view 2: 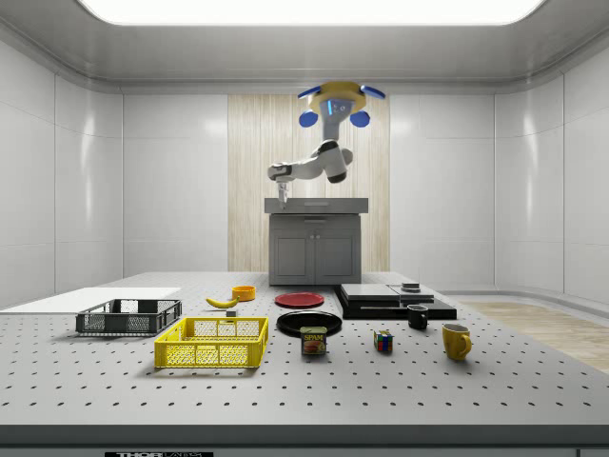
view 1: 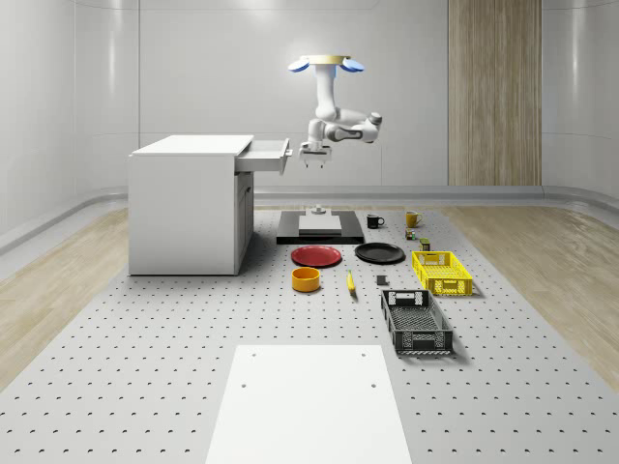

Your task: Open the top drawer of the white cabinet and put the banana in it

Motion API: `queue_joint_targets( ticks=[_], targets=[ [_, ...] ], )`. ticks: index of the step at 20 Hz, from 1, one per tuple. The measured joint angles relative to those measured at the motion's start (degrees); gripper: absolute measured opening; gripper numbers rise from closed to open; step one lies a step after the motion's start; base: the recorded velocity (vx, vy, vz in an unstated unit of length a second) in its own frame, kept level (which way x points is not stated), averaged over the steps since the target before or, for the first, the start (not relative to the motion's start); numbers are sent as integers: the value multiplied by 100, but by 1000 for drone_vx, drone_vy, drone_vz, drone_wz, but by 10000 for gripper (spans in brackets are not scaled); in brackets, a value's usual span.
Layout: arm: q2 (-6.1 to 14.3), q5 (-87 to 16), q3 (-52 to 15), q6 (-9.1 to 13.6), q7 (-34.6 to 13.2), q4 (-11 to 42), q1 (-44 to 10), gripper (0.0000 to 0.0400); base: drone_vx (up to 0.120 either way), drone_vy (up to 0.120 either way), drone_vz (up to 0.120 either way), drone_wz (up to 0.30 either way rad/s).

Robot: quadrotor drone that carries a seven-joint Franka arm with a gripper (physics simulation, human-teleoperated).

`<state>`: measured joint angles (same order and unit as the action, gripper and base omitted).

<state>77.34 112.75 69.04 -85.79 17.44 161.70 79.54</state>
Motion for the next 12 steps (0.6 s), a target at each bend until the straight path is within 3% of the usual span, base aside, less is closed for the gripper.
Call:
queue_joint_targets(
  ticks=[12],
  targets=[
    [80, -15, 72, 67, 132, -14, 155, 400, 120, 120, -120, 0]
  ],
)
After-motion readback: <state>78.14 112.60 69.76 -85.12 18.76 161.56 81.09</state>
